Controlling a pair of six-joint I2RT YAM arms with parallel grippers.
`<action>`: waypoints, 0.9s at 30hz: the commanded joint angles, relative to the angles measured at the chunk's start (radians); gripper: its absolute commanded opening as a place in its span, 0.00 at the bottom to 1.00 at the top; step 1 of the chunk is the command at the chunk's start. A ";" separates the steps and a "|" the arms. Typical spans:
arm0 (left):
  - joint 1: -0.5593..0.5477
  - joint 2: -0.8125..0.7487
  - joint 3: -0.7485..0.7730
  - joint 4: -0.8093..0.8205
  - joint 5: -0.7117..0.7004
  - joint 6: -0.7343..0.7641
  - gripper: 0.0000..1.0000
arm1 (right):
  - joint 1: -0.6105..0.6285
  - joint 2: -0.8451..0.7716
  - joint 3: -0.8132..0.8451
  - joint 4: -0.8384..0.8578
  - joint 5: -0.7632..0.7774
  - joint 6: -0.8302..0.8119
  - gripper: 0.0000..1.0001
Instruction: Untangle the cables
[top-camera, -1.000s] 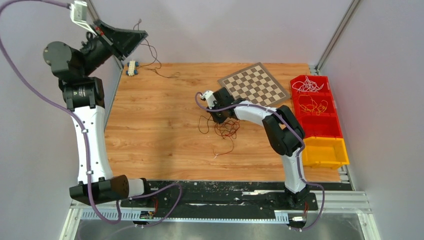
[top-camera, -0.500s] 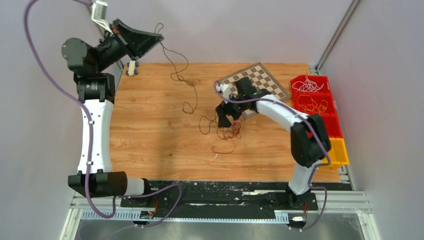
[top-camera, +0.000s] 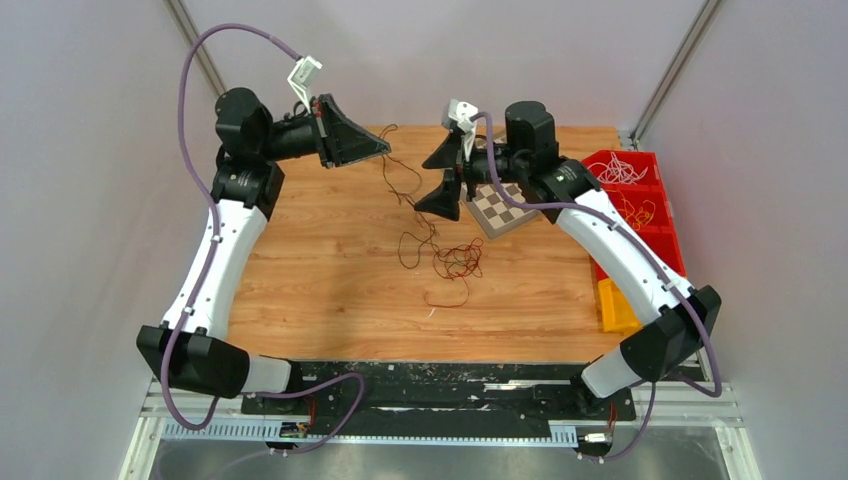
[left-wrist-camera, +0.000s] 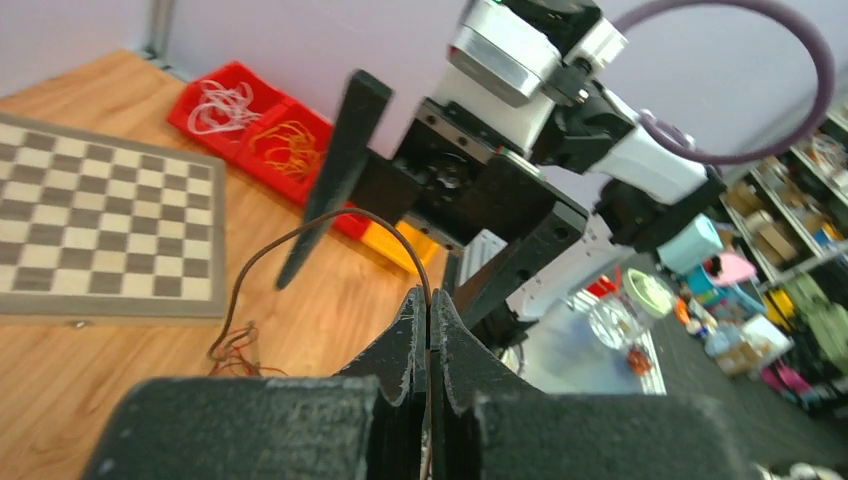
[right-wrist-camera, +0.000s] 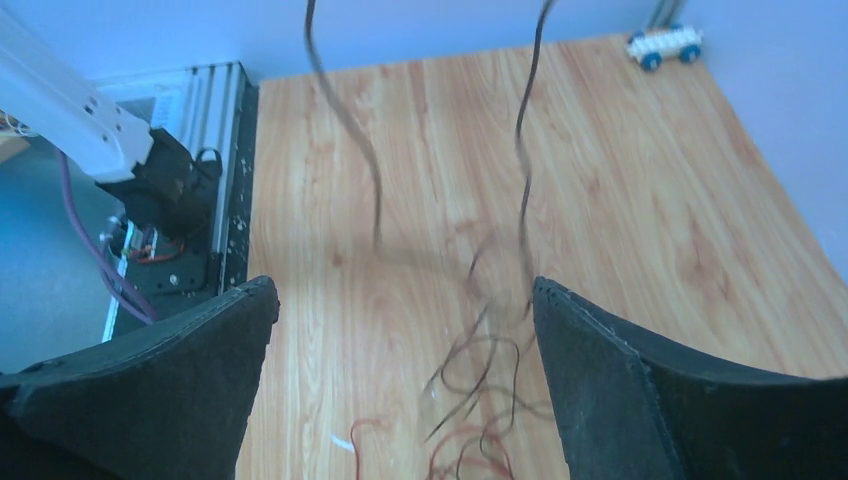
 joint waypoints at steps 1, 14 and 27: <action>-0.060 -0.019 0.008 0.082 0.093 -0.030 0.00 | 0.032 0.031 0.040 0.232 -0.043 0.110 1.00; -0.127 0.043 0.018 0.354 0.088 -0.272 0.00 | 0.071 0.011 -0.050 0.322 -0.256 0.295 0.83; -0.120 0.058 0.005 0.322 -0.117 -0.263 0.00 | 0.132 -0.017 -0.065 0.361 -0.033 0.298 0.52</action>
